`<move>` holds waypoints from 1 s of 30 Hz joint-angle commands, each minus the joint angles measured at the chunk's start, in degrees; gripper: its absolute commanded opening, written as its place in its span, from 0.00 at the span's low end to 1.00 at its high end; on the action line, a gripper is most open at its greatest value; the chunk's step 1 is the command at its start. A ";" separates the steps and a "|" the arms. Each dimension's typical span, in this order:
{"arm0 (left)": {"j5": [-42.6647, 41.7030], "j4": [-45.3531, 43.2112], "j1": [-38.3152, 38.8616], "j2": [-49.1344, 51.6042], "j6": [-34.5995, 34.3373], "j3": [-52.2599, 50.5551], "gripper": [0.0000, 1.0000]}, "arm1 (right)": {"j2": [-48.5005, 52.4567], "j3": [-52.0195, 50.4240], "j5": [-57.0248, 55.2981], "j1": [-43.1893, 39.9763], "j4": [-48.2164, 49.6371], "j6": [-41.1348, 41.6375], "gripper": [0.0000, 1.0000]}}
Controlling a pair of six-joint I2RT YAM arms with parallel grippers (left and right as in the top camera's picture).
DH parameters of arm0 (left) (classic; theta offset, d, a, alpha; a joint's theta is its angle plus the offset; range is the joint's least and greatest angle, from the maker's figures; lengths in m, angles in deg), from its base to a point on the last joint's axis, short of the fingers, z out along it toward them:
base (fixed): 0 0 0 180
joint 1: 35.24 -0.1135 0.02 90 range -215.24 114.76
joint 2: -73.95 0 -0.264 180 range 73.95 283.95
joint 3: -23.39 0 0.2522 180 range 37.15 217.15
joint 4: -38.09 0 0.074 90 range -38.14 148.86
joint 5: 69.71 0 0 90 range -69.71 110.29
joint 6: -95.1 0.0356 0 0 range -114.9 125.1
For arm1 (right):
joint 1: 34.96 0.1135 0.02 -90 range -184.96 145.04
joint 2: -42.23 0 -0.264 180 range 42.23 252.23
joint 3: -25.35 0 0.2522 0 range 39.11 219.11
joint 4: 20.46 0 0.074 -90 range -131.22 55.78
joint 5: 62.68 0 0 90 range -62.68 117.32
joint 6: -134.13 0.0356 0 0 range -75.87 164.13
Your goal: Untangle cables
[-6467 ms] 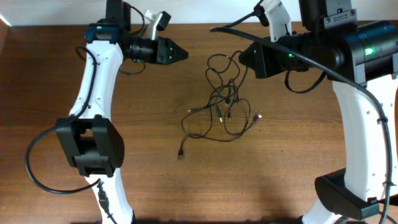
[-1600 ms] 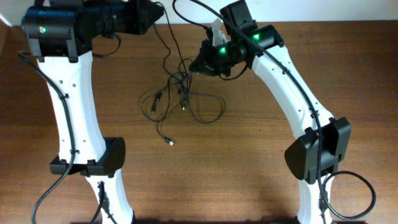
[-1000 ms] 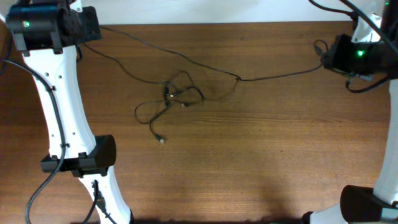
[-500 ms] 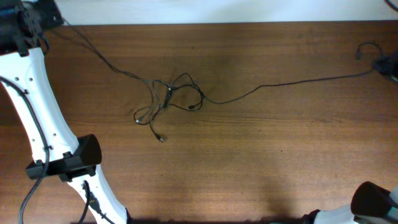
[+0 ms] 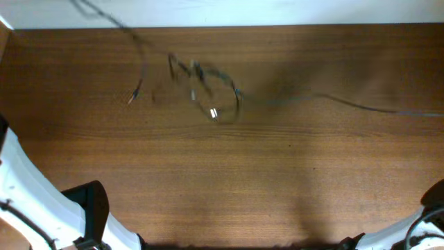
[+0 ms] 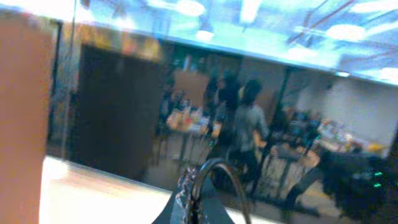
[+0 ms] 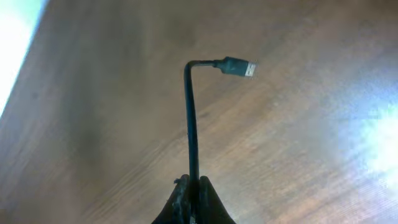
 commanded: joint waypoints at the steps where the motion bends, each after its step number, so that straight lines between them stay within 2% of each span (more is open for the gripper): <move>1: -5.40 3.43 -0.20 1.86 -0.76 -4.74 0.00 | 5.51 0.59 4.81 -2.73 -2.01 -0.55 0.04; 2: -9.90 4.92 0.74 1.88 -0.76 -6.54 0.00 | 6.58 0.59 10.62 -1.70 -3.89 -6.38 0.04; 3: -12.96 7.50 2.69 1.86 -0.74 -9.11 0.00 | 6.60 0.57 12.11 -0.13 -4.50 -8.81 0.04; 7: -14.45 15.10 10.69 1.88 -0.61 -19.74 0.00 | 6.40 0.57 12.02 12.13 -4.48 -10.97 0.04; 11: -14.38 15.69 17.09 1.88 1.70 -30.95 0.00 | 6.45 0.57 6.84 25.88 -1.86 -8.98 0.04; 14: -13.79 15.23 17.33 1.88 1.92 -34.12 0.00 | 6.49 0.57 3.02 31.26 0.55 -5.20 0.05; 15: -13.79 14.43 17.20 1.86 1.90 -34.12 0.00 | 6.49 0.57 3.02 32.39 0.94 -5.20 0.14; 16: -13.84 13.27 17.22 1.73 1.88 -33.99 0.00 | 6.49 0.57 3.04 33.38 1.16 -5.22 0.38; 17: -14.29 10.97 17.22 1.53 1.88 -33.83 0.00 | 6.47 0.61 4.83 34.75 1.20 -5.90 0.58; 18: -16.28 8.50 17.22 1.22 1.86 -33.55 0.00 | 6.36 0.72 9.29 35.89 1.14 -8.52 0.68; 19: -18.73 5.64 17.22 0.83 1.73 -33.00 0.00 | 6.16 1.42 14.01 37.40 1.18 -10.75 0.71; 21: -21.62 1.66 17.22 0.26 -1.42 -31.89 0.00 | 6.05 4.50 15.12 39.89 1.16 -10.84 0.75; 23: -25.66 -3.04 17.22 -0.55 -5.60 -31.45 0.00 | 6.03 9.53 15.12 42.84 1.01 -8.26 0.87; 27: -29.05 -15.76 17.22 -2.08 -14.62 -31.45 0.00 | 6.05 13.44 15.56 47.36 4.92 -0.07 0.89; 30: -28.92 -25.22 17.22 -3.28 -19.34 -31.45 0.00 | 6.12 13.14 15.26 51.52 5.77 -0.07 0.88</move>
